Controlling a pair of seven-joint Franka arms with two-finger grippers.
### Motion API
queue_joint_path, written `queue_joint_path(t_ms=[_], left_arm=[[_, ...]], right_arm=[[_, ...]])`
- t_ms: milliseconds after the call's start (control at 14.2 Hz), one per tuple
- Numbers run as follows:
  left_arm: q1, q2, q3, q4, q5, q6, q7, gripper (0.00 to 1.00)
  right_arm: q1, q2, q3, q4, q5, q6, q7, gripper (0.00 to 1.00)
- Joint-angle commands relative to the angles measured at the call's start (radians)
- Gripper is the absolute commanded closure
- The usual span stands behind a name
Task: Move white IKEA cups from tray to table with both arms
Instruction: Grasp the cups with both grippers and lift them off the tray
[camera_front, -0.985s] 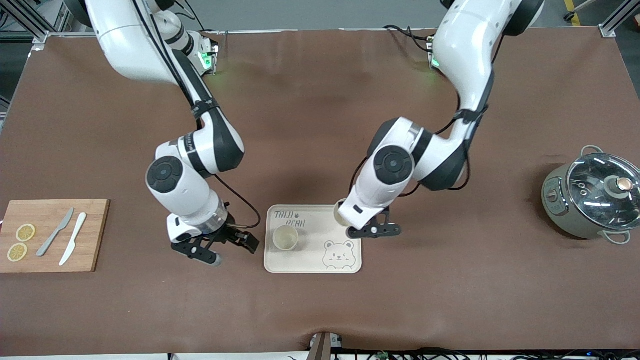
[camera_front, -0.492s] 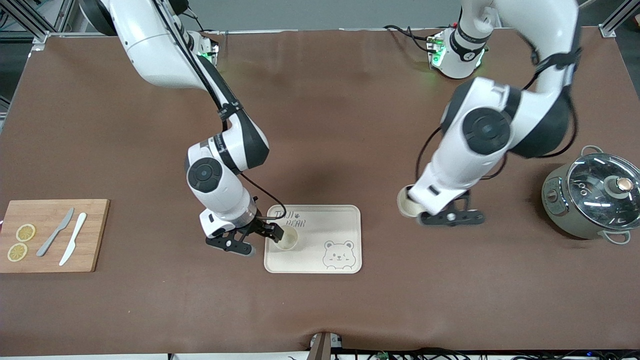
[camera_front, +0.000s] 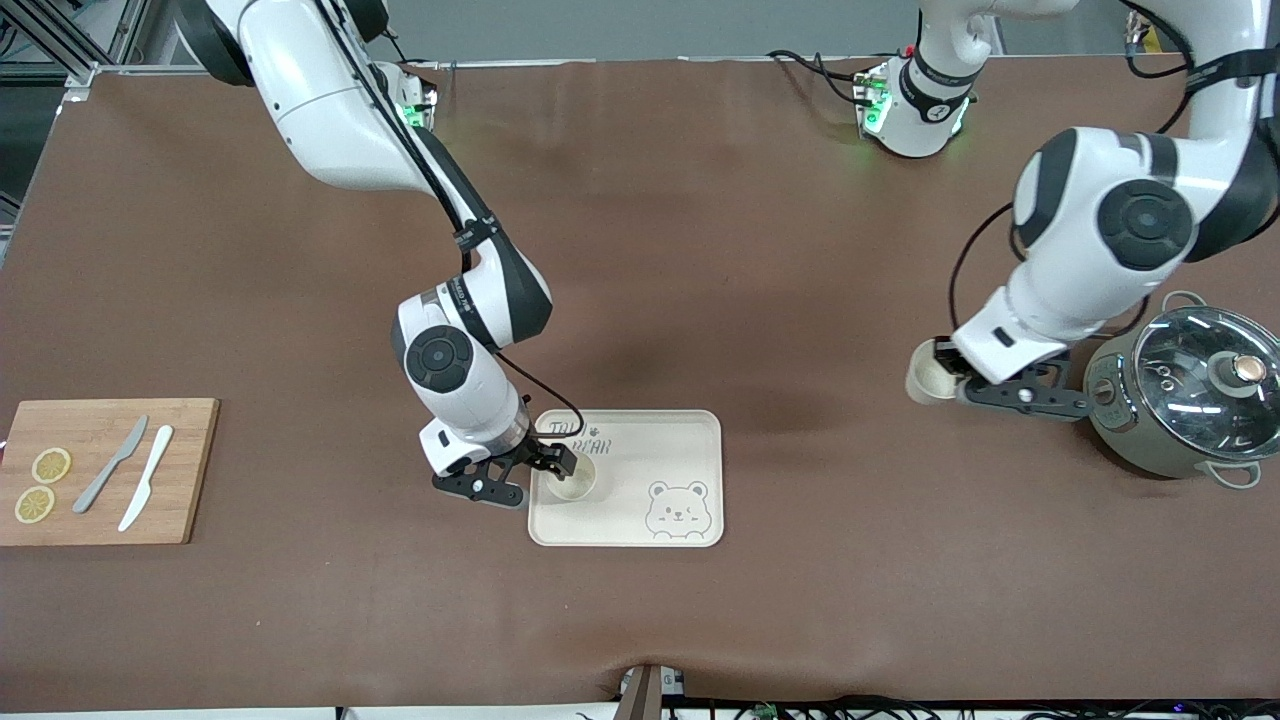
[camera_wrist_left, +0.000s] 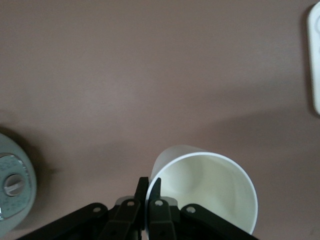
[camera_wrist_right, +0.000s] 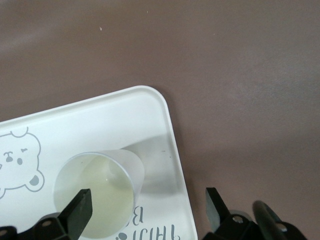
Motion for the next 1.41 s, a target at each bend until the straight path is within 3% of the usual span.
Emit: queue_joint_path(t_ms=[0,211,352,1126,1196,1337], left_arm=[[0.045,-0.060,-0.017,-0.096,0.015,0.042,0.030,1.00],[0.086,-0.101,-0.016,-0.243,0.015,0.147,0.053,1.00],[0.100,-0.109,-0.016,-0.291,0.015,0.190,0.083,1.00],[0.167,0.064,-0.016,-0.253,0.015,0.328,0.134,1.00],[0.167,0.076,-0.016,-0.239,0.015,0.329,0.134,1.00],[0.167,0.115,-0.016,-0.211,0.015,0.329,0.134,1.00]], right_arm=[[0.017,0.020,-0.011,0.025,-0.014,-0.002,0.014,0.00],[0.020,0.024,-0.011,0.027,-0.014,0.005,0.014,0.00],[0.025,0.035,-0.011,0.027,-0.014,0.024,0.014,0.00],[0.028,0.074,-0.011,0.028,-0.013,0.083,0.015,0.00],[0.028,0.074,-0.011,0.030,-0.013,0.087,0.026,0.07],[0.028,0.074,-0.010,0.038,-0.011,0.085,0.060,0.39]])
